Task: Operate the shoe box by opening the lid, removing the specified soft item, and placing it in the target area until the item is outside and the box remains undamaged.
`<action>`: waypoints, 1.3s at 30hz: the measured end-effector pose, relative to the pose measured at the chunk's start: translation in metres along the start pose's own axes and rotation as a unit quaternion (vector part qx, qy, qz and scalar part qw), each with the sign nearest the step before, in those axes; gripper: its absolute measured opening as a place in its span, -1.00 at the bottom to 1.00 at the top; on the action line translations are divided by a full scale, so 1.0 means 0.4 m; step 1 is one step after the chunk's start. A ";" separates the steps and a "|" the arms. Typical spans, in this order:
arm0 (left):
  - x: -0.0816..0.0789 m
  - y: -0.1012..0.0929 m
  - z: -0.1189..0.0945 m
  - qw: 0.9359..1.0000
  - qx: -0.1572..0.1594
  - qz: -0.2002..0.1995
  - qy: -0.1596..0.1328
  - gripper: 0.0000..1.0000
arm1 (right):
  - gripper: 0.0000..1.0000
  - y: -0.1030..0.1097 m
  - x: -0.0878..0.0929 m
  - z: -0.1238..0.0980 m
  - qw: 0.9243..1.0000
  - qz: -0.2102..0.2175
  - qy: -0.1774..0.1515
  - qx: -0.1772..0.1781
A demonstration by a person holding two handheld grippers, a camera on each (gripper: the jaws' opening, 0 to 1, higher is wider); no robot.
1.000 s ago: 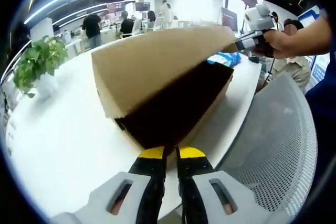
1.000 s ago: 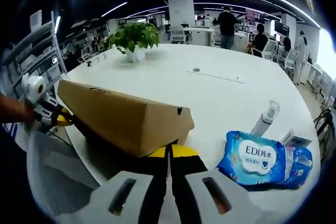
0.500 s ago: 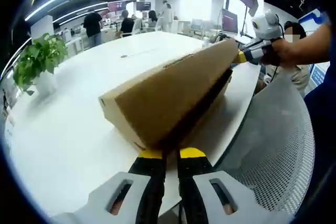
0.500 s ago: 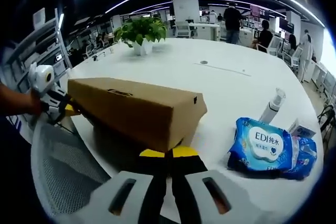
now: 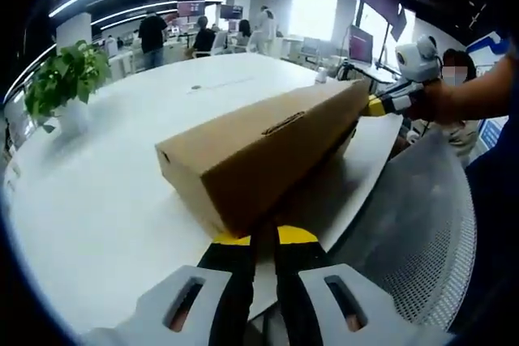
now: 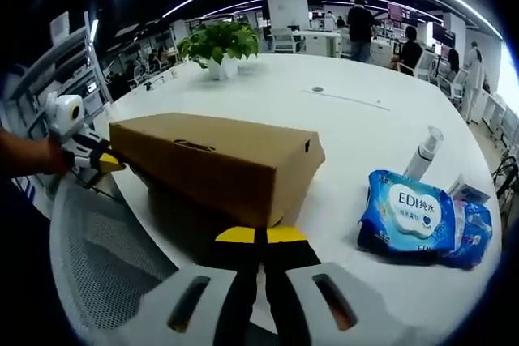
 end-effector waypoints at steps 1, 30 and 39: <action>0.000 -0.001 -0.002 1.000 0.000 -0.003 -0.001 -0.89 | -1.00 0.000 0.002 -0.001 1.000 0.001 0.001 0.000; 0.055 -0.003 -0.003 1.000 -0.002 -0.013 0.026 -0.88 | -0.99 -0.005 0.060 0.000 0.999 0.012 0.033 -0.002; 0.075 -0.008 0.009 0.999 0.004 -0.018 0.043 -0.87 | -0.99 -0.012 0.093 0.012 0.998 0.013 0.054 -0.001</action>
Point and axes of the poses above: the point that each gripper's makers call its tool centre point, and the gripper's own axes: z roughly forward along the fingers, y roughly to its left, x roughly out of its underside, the point moved 1 cm from there along -z, roughly backward along the fingers, and after that the axes turned 9 degrees about -x, right-handed, at the moved point
